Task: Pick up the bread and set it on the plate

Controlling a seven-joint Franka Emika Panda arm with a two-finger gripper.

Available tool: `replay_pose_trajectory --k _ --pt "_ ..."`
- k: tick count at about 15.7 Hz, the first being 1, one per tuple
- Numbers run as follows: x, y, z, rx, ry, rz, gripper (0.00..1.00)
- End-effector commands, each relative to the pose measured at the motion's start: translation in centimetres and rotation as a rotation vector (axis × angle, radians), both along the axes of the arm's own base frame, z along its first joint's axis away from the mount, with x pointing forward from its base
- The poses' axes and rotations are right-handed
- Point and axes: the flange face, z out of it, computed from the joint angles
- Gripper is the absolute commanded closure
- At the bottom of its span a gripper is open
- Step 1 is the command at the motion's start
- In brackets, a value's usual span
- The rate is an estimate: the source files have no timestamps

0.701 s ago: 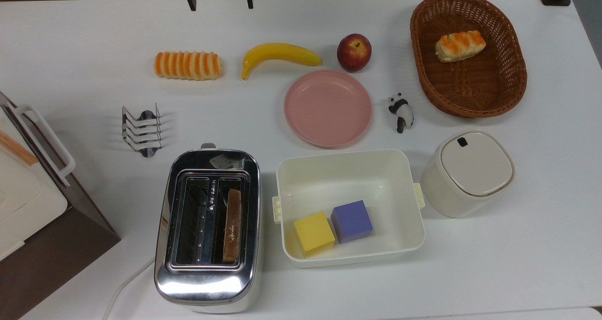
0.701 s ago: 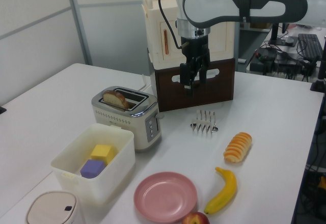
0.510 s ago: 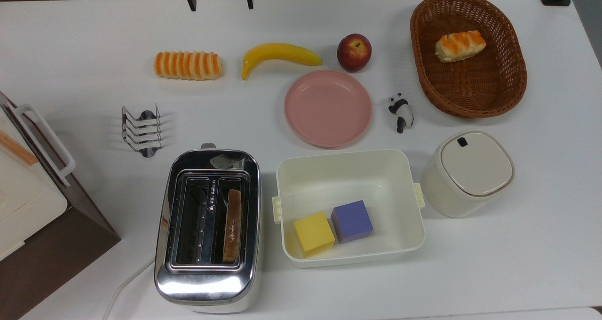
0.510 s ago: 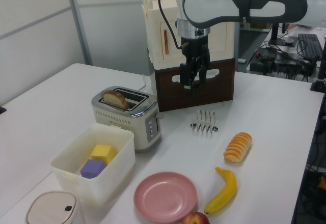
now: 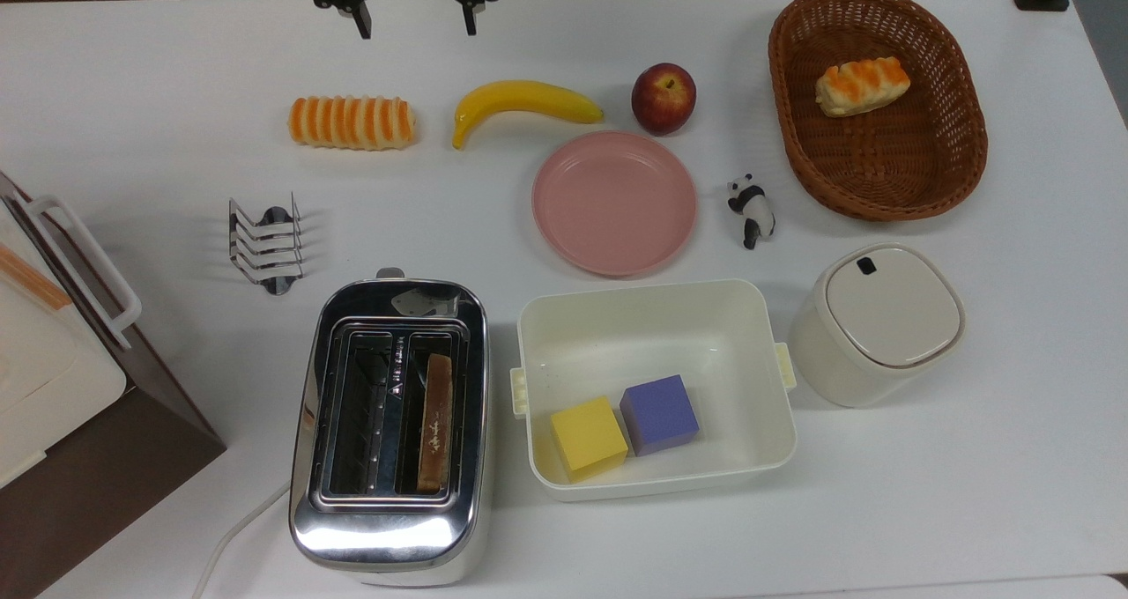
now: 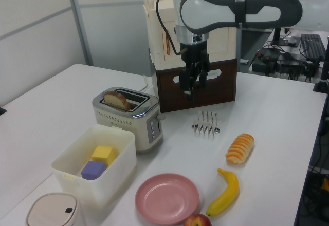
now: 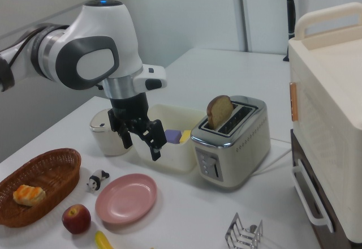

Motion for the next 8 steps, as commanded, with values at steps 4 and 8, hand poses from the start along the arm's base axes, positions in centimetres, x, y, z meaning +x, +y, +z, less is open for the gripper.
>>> replay_pose_trajectory --k 4,8 --pt "1.2 0.4 0.1 0.004 -0.058 -0.005 0.0" --pt "1.9 0.2 -0.3 0.002 -0.08 -0.009 0.0"
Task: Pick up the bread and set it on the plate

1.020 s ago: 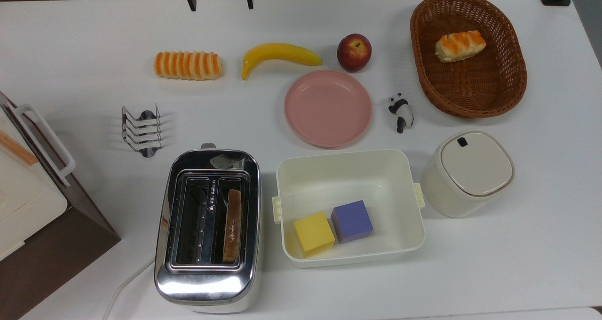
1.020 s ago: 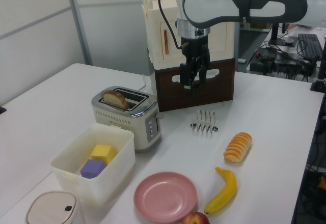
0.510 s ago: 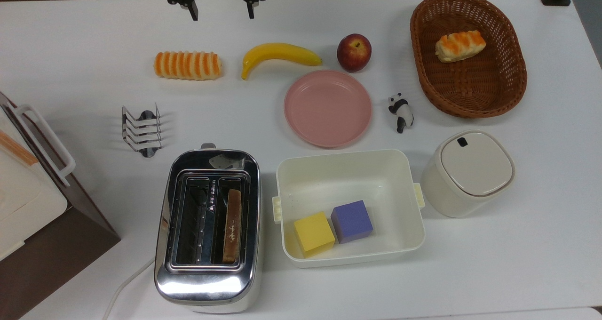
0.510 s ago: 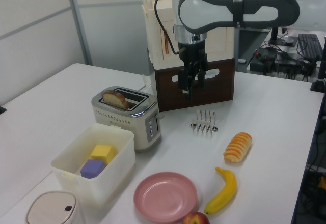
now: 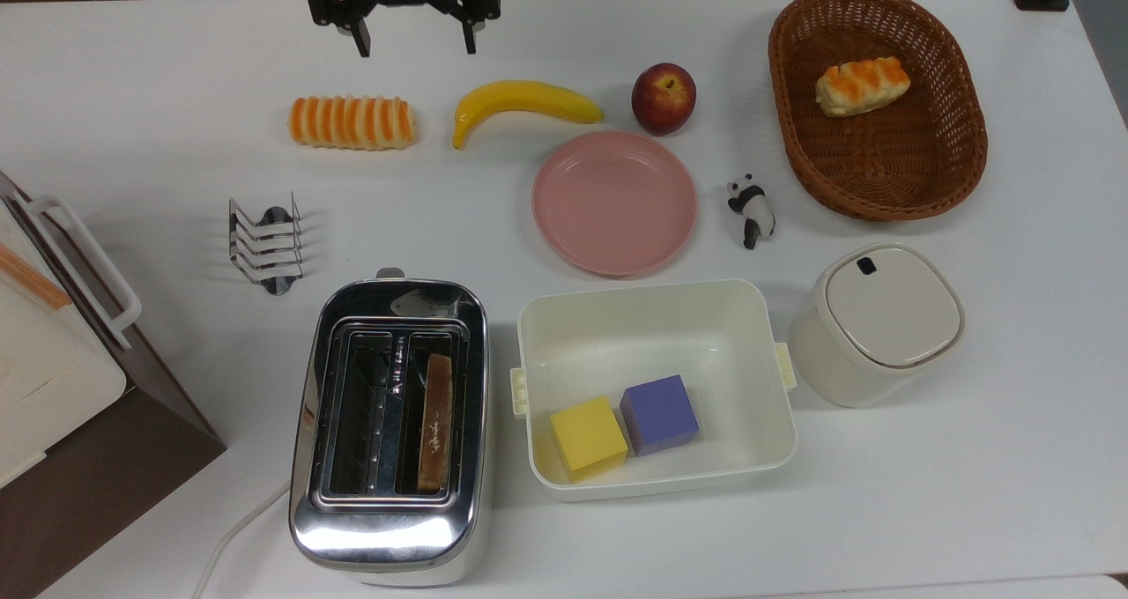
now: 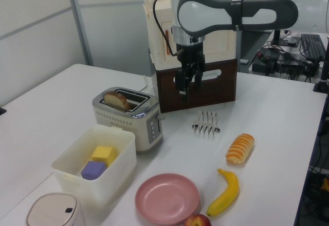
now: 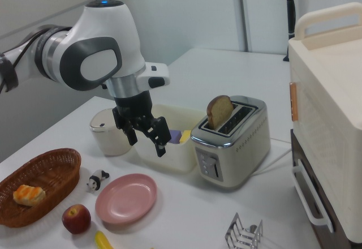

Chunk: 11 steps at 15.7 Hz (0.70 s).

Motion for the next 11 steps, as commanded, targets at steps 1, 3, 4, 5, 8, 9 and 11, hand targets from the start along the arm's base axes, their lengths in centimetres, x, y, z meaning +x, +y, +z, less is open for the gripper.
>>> replay_pose_trajectory --k 1,3,4,5,8,9,11 --pt "1.1 0.0 0.0 0.004 -0.061 -0.005 0.0" --pt "1.4 -0.3 0.2 0.005 -0.088 -0.008 0.0" --pt "1.5 -0.5 0.3 0.004 -0.094 -0.01 0.0" --pt "1.8 -0.5 0.4 0.002 -0.118 -0.01 0.0" --pt "2.3 -0.6 0.5 -0.002 -0.157 -0.013 0.0" --pt "2.7 -0.5 0.5 -0.004 -0.178 -0.012 0.0" --pt "3.5 -0.5 0.5 -0.009 -0.23 -0.013 0.0"
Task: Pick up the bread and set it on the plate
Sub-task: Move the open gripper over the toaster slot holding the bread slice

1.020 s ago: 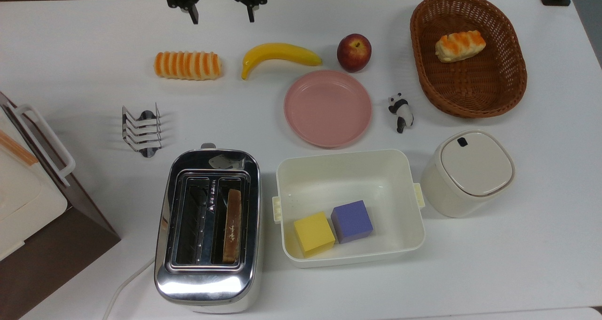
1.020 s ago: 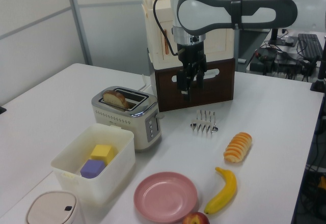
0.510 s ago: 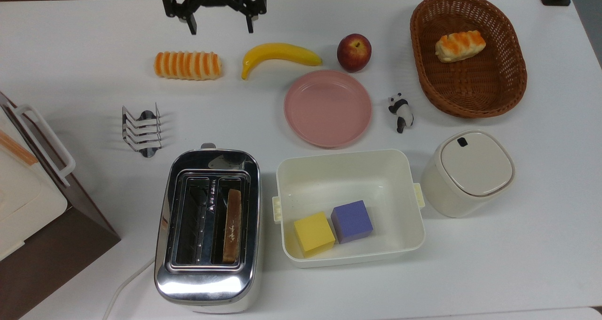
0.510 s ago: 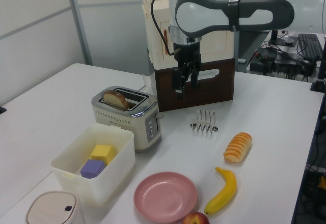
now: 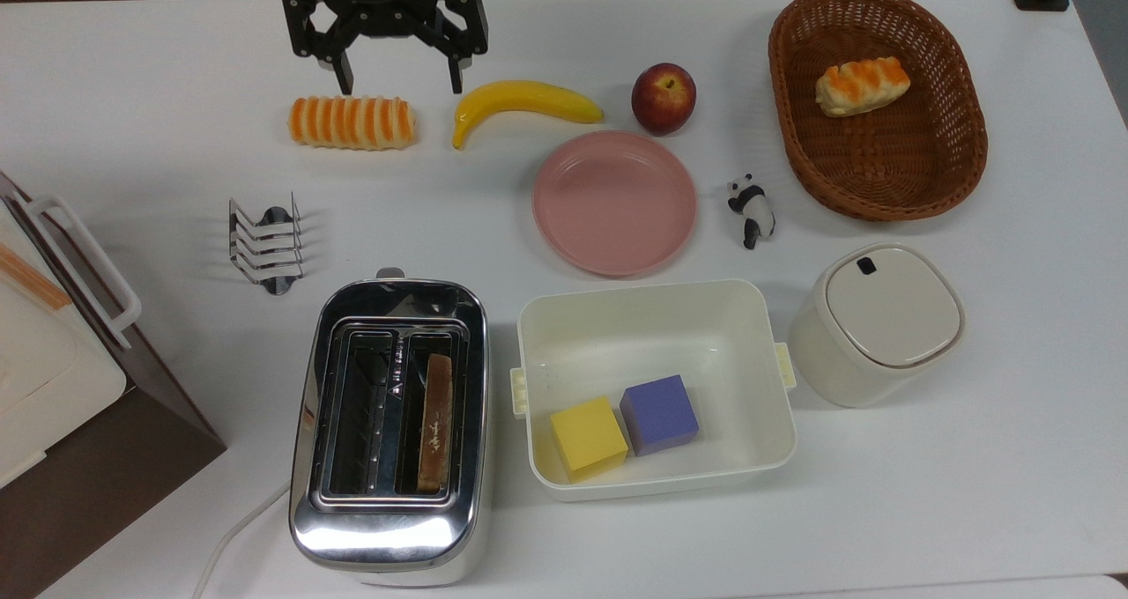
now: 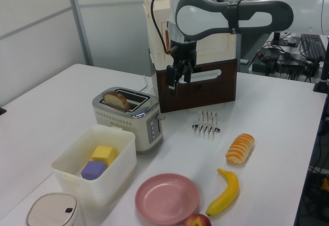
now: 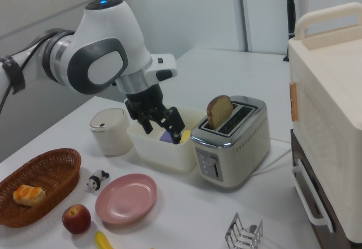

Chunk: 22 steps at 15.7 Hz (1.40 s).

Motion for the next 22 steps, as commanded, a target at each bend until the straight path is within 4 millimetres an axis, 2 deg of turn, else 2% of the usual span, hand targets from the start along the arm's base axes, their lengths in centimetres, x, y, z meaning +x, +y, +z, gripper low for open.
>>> replay_pose_trajectory --k 1,3,5,6,12,18,20,22 --pt "1.6 0.1 0.4 0.001 -0.113 -0.002 0.0" --pt "3.6 0.4 -0.5 -0.01 -0.205 -0.008 0.0" --pt "5.3 0.4 -2.5 -0.023 -0.245 -0.009 0.0" --pt "6.1 0.8 -2.5 -0.026 -0.275 -0.004 0.01" --pt "11.7 3.6 -5.6 -0.026 -0.375 -0.04 0.07" --pt "14.4 5.7 -7.9 -0.06 -0.443 -0.048 0.1" --pt "14.9 5.6 -8.5 -0.093 -0.445 -0.058 0.14" --pt "15.3 5.6 -9.2 -0.111 -0.463 -0.046 0.24"
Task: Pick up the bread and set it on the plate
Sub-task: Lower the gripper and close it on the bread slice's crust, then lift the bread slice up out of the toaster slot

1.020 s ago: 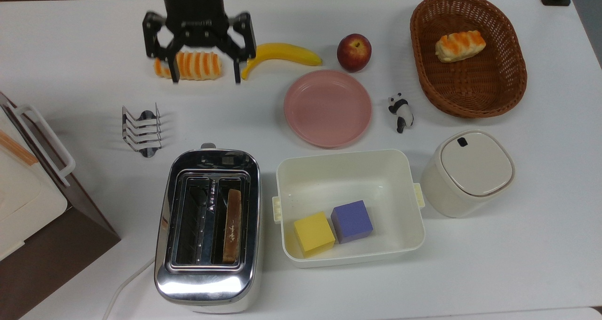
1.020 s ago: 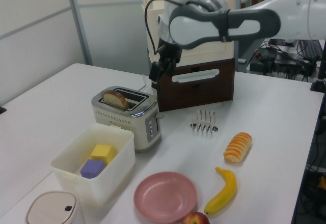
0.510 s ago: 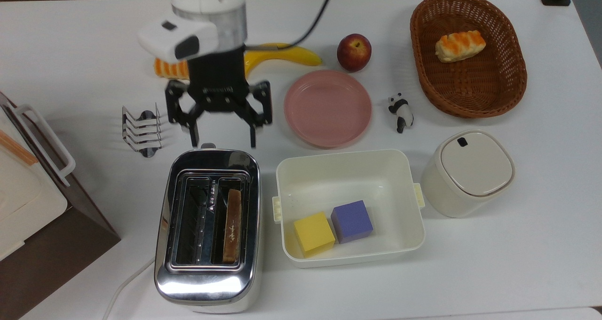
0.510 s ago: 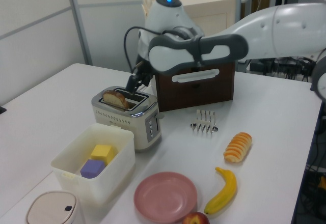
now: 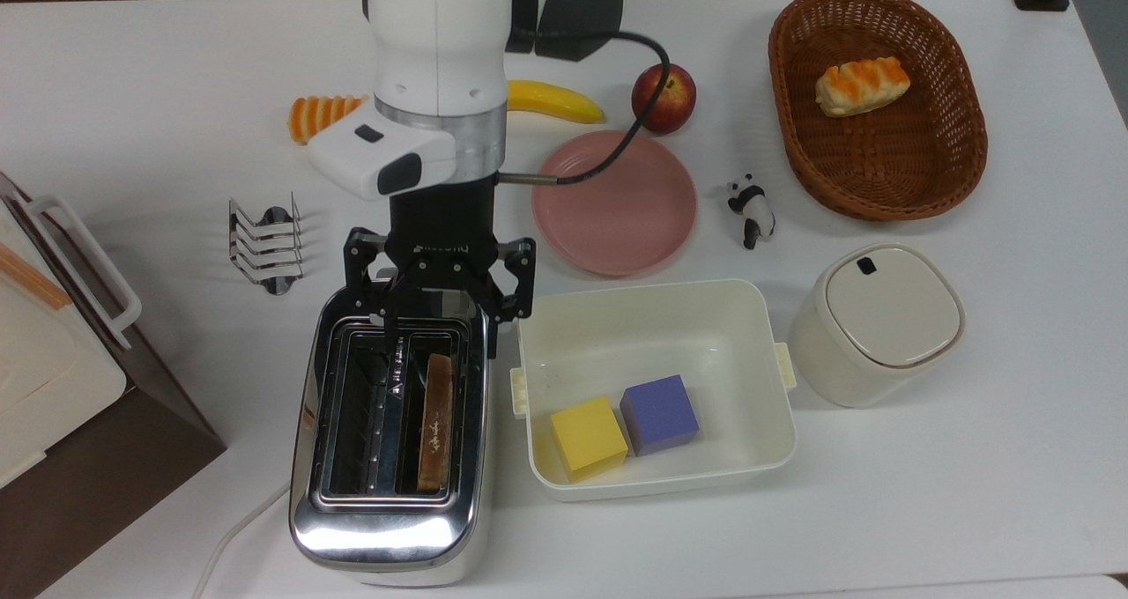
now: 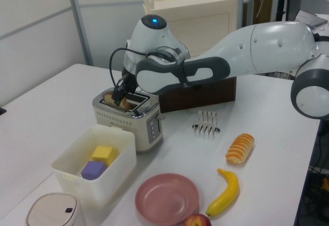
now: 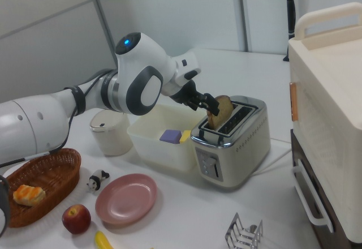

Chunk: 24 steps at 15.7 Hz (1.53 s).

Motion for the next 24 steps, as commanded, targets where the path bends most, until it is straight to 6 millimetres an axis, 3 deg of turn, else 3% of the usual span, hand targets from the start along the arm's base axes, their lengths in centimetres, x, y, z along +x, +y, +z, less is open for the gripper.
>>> replay_pose_trajectory --k 1,3,5,7,8,11,17,19,21,24 --pt "1.1 0.2 -0.4 -0.052 -0.059 -0.003 0.29" --pt "1.4 0.7 -1.4 -0.083 -0.049 0.012 0.37" --pt "1.4 0.7 -1.4 -0.097 -0.049 0.017 0.6" --pt "1.3 0.5 -1.1 -0.101 -0.053 0.017 0.95" --pt "1.3 0.5 -0.9 -0.102 -0.053 0.019 1.0" --pt "0.7 0.0 1.6 -0.097 -0.083 0.008 1.0" --pt "-3.7 -0.9 12.8 0.032 -0.159 -0.046 1.0" --pt "-5.5 -0.9 15.6 0.111 -0.136 -0.059 1.0" --pt "-7.4 -0.8 17.0 0.173 -0.062 -0.06 1.0" --pt "-10.3 1.5 15.0 0.138 0.19 0.079 1.0"
